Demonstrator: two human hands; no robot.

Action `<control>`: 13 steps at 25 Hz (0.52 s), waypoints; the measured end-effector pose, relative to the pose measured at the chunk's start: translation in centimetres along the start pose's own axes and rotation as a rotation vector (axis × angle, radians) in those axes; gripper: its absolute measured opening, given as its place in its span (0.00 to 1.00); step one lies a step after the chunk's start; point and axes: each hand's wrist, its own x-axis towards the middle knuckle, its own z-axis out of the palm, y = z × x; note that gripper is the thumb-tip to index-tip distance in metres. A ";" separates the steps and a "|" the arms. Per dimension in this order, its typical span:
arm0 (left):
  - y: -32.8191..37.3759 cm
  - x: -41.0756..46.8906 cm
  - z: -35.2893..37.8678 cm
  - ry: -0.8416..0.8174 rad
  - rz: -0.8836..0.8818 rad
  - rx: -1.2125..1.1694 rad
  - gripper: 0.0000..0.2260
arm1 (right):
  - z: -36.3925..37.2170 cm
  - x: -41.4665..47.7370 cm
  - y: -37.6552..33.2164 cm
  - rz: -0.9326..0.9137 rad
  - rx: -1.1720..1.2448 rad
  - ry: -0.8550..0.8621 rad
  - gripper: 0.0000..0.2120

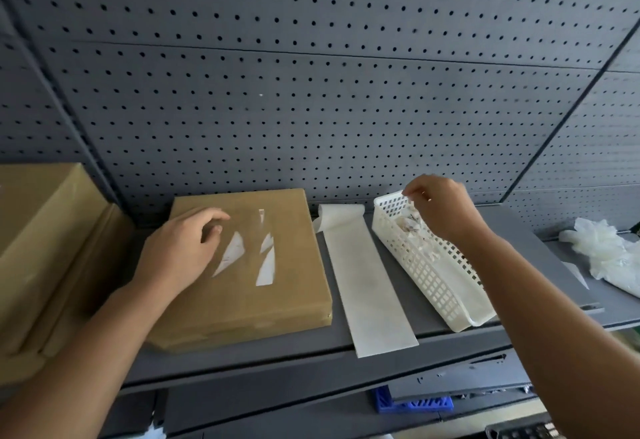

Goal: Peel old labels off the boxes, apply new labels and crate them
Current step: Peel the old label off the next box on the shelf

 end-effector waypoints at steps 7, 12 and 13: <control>-2.3 -2.0 -0.9 -0.042 -0.065 -0.034 0.10 | 3.8 -5.4 -12.5 -0.257 0.355 -0.358 0.17; -3.1 -2.9 -0.3 -0.021 -0.062 -0.039 0.11 | 7.7 -8.1 -16.0 -0.406 0.282 -0.547 0.12; -3.2 -3.0 -0.2 -0.010 -0.063 -0.049 0.11 | 8.2 -8.3 -16.2 -0.453 0.254 -0.571 0.11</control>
